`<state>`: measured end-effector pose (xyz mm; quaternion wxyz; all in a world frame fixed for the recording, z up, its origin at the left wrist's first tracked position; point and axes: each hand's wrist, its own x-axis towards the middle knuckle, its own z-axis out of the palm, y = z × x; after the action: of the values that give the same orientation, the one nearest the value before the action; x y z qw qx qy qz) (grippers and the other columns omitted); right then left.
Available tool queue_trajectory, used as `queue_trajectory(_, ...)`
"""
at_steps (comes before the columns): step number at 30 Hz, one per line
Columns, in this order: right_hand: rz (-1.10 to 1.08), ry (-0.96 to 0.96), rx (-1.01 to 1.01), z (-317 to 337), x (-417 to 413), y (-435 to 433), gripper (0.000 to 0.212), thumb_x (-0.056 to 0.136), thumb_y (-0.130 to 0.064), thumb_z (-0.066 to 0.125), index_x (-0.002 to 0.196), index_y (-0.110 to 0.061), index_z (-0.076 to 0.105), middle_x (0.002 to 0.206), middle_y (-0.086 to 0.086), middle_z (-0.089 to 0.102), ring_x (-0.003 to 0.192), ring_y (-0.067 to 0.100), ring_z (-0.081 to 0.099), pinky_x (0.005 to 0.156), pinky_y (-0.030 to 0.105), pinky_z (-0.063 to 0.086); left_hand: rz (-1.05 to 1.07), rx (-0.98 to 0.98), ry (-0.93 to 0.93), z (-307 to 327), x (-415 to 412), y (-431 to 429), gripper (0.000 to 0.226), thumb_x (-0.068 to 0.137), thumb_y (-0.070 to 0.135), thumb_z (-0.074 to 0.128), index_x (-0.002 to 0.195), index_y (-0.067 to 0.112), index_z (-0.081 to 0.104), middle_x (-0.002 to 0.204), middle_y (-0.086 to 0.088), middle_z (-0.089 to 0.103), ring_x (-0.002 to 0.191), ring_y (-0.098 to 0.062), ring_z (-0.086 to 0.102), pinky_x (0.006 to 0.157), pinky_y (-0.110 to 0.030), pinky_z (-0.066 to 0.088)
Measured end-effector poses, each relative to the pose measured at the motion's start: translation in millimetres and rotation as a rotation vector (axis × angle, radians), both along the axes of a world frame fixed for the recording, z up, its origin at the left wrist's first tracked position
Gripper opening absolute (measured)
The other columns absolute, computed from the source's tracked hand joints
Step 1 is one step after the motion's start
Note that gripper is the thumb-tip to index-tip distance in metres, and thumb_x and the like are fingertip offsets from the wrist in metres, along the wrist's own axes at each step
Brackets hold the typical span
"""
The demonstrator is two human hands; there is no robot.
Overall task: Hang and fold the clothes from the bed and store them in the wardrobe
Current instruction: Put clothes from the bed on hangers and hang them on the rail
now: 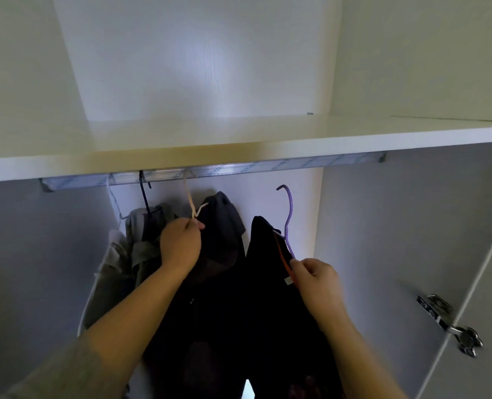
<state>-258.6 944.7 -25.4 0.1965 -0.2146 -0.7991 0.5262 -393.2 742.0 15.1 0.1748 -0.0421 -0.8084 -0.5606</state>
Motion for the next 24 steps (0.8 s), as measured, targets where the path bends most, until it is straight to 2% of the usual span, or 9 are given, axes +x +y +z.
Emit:
queue_trajectory(4,-0.024,0.027,0.021,1,1,5,0.035,0.097,-0.031,0.051,0.074,-0.013,0.07,0.06,0.0,0.058,0.058,0.013,0.053,0.054,0.024,0.039,-0.006,-0.015,0.001,7,-12,5,0.035,0.096,0.014,0.044,0.07,0.026,0.063,0.092,-0.007,0.065,0.083,-0.023,0.057,0.069,-0.032,0.039)
queue_trajectory(7,-0.048,0.05,0.028,3,-1,8,0.037,0.096,-0.031,0.051,0.069,-0.01,0.066,0.051,-0.007,0.05,0.053,0.013,0.048,0.052,0.025,0.036,-0.02,-0.025,-0.019,18,-23,7,0.034,0.097,0.014,0.042,0.073,0.024,0.064,0.102,-0.011,0.068,0.092,-0.03,0.061,0.071,-0.032,0.041)
queue_trajectory(10,-0.072,0.058,0.064,4,-2,7,0.037,0.094,-0.03,0.051,0.069,-0.005,0.063,0.053,-0.004,0.048,0.054,0.015,0.045,0.054,0.027,0.034,-0.006,-0.054,-0.027,32,-38,9,0.028,0.096,0.012,0.046,0.086,0.012,0.073,0.104,-0.016,0.069,0.097,-0.034,0.062,0.077,-0.035,0.045)
queue_trajectory(13,-0.06,0.064,0.063,3,-2,7,0.038,0.094,-0.03,0.051,0.076,0.001,0.063,0.06,0.003,0.05,0.058,0.017,0.046,0.056,0.029,0.035,0.026,-0.064,-0.031,43,-53,9,0.025,0.093,0.013,0.052,0.093,-0.002,0.073,0.104,-0.021,0.07,0.099,-0.036,0.063,0.08,-0.038,0.047)
queue_trajectory(18,-0.039,0.038,0.061,0,-2,9,0.039,0.095,-0.031,0.049,0.081,0.002,0.064,0.065,0.008,0.052,0.06,0.017,0.047,0.058,0.03,0.036,0.053,-0.133,-0.067,41,-67,11,0.029,0.094,0.01,0.05,0.102,-0.007,0.072,0.112,-0.025,0.067,0.103,-0.038,0.061,0.091,-0.042,0.046)
queue_trajectory(21,-0.047,0.023,0.08,-2,-2,12,0.038,0.095,-0.031,0.05,0.08,0.001,0.064,0.065,0.009,0.054,0.06,0.018,0.048,0.058,0.029,0.036,0.061,-0.144,-0.13,30,-71,10,0.029,0.095,0.013,0.049,0.105,-0.004,0.071,0.114,-0.023,0.066,0.103,-0.038,0.06,0.088,-0.041,0.047)
queue_trajectory(24,-0.047,0.017,0.085,-5,-3,14,0.039,0.095,-0.03,0.05,0.081,0.003,0.064,0.066,0.012,0.053,0.06,0.018,0.046,0.058,0.031,0.036,0.047,-0.16,-0.181,15,-75,10,0.029,0.097,0.015,0.048,0.106,-0.001,0.07,0.111,-0.02,0.066,0.096,-0.034,0.06,0.073,-0.035,0.041)
